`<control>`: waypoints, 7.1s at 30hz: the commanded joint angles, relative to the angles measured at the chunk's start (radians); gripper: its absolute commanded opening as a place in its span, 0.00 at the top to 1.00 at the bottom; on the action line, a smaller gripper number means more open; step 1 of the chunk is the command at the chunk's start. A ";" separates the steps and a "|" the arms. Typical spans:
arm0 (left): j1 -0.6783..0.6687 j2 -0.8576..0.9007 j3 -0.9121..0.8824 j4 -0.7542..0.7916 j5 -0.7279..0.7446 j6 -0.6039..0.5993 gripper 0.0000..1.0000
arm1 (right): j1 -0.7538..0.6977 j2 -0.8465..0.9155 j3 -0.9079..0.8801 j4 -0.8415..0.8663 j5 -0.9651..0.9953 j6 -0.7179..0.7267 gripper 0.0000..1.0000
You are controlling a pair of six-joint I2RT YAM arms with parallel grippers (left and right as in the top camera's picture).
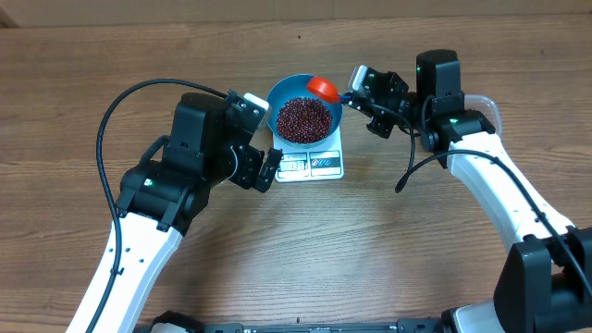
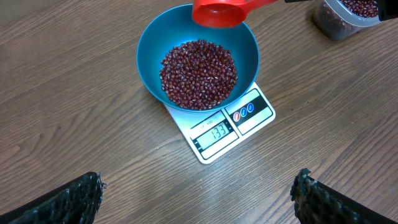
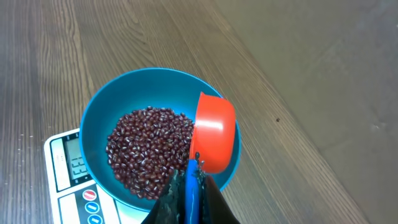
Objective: Scoop item into bowl and weigh 150g on scale
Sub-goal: 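Move the empty scoop with the right gripper back to the bean tub, then dig the red scoop into the beans in the tub with the right gripper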
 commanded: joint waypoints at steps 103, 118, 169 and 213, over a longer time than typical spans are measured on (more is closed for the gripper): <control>-0.003 -0.012 0.002 0.000 0.014 -0.006 0.00 | -0.449 -0.024 0.003 -0.476 0.259 0.528 0.96; -0.003 -0.012 0.002 0.000 0.014 -0.006 0.01 | -0.449 -0.023 0.003 -0.476 0.148 0.528 0.96; -0.003 -0.012 0.002 0.000 0.015 -0.006 0.01 | -0.452 0.030 0.002 -0.370 0.429 0.266 0.96; -0.003 -0.012 0.002 0.000 0.014 -0.006 0.00 | -0.764 0.053 0.005 -0.389 -0.191 0.660 0.96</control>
